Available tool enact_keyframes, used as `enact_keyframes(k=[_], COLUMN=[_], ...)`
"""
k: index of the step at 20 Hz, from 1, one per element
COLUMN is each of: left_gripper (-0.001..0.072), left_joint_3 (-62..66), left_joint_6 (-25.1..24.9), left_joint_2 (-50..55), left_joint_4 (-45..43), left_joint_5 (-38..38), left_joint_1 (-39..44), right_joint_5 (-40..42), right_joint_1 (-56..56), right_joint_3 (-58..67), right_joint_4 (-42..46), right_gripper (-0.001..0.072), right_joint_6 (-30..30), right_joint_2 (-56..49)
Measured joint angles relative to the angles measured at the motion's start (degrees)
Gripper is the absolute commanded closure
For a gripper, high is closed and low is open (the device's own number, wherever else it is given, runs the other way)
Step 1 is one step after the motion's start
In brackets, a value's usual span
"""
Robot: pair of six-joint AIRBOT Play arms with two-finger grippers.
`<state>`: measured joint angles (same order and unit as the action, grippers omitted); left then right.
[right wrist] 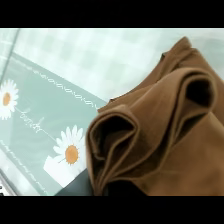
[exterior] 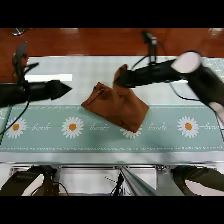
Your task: Fold the shirts.
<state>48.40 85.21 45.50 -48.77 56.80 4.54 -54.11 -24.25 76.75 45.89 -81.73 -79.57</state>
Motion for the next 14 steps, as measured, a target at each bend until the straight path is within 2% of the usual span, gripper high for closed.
enact_keyframes(k=[3,6,7,8,9,14], left_gripper=[0.0687,0.0687,0.0687,0.0687,0.0687,0.0687], left_joint_3=[-8.7,-14.62,-15.76,-16.7,-17.31,-18.71], left_joint_6=[2.14,3.63,3.78,4.0,4.2,4.39], left_joint_2=[-9.27,-13.77,-14.34,-14.69,-14.84,-14.91], left_joint_4=[-0.28,-0.46,-0.48,-0.44,-0.39,-0.33], left_joint_5=[-0.24,-0.46,-0.59,-0.83,-0.96,-2.91], left_joint_1=[-0.24,-0.37,-0.42,-0.42,-0.42,-0.42], right_joint_5=[0.74,0.59,0.46,0.24,-0.22,-9.18], right_joint_1=[-2.97,-4.15,-4.35,-4.55,-4.61,-1.31], right_joint_3=[8.11,13.77,14.97,15.96,16.59,18.27], right_joint_4=[-1.49,-4.2,-5.27,-6.82,-7.91,-10.45], right_gripper=[0.0674,0.067,0.052,0.0187,0.0087,0.0089], right_joint_6=[-0.48,-1.84,-1.92,-2.19,-2.27,-0.31], right_joint_2=[-12.57,-20.9,-22.58,-24.0,-24.98,-24.83])
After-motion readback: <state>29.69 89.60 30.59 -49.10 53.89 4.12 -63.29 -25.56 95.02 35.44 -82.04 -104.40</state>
